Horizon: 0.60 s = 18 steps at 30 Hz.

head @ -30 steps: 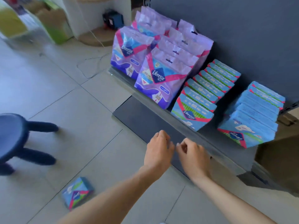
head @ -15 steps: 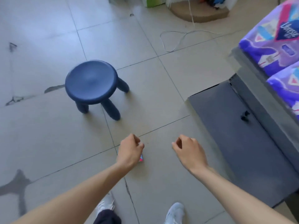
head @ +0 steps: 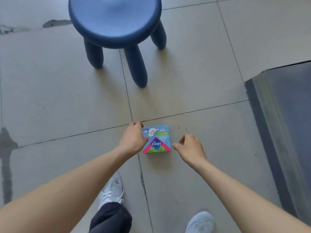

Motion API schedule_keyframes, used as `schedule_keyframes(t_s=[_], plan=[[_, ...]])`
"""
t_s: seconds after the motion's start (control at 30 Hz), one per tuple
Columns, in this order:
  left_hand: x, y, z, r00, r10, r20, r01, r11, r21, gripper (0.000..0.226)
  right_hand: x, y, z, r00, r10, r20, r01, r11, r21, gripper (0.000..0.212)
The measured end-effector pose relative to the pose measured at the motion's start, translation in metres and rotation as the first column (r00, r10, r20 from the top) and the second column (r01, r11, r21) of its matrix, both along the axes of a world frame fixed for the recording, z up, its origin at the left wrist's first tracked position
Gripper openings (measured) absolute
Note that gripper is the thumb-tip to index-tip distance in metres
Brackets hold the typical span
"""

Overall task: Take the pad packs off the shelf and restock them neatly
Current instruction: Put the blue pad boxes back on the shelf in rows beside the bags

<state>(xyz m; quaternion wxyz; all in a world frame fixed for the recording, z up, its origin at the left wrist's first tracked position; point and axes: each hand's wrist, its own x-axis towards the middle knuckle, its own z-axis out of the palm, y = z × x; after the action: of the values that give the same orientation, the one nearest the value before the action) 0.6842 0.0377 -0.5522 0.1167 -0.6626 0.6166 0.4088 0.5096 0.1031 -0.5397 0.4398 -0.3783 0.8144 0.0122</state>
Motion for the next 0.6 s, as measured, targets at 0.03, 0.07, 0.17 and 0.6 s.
schedule_keyframes(t_s=[0.03, 0.07, 0.17, 0.6], plan=[[-0.002, -0.002, -0.014, 0.999, -0.04, -0.016, 0.04, 0.999, 0.012, 0.046, 0.004, 0.0, -0.017, 1.0, -0.016, 0.015, 0.016, 1.0, 0.009, 0.028], [-0.004, -0.005, -0.027, 0.997, -0.067, -0.033, 0.067, 0.997, 0.022, 0.05, 0.008, -0.001, -0.034, 0.999, -0.033, 0.03, 0.033, 0.999, 0.011, 0.032], [-0.012, -0.008, -0.063, 0.998, 0.008, -0.055, -0.004, 0.998, 0.066, 0.062, 0.015, -0.003, -0.075, 0.991, -0.11, 0.076, 0.112, 0.993, -0.024, 0.044], [-0.009, 0.016, -0.127, 0.821, 0.535, -0.2, -0.48, 0.836, 0.267, 0.061, 0.026, 0.011, -0.151, 0.852, -0.406, 0.332, 0.418, 0.908, 0.036, 0.048]])
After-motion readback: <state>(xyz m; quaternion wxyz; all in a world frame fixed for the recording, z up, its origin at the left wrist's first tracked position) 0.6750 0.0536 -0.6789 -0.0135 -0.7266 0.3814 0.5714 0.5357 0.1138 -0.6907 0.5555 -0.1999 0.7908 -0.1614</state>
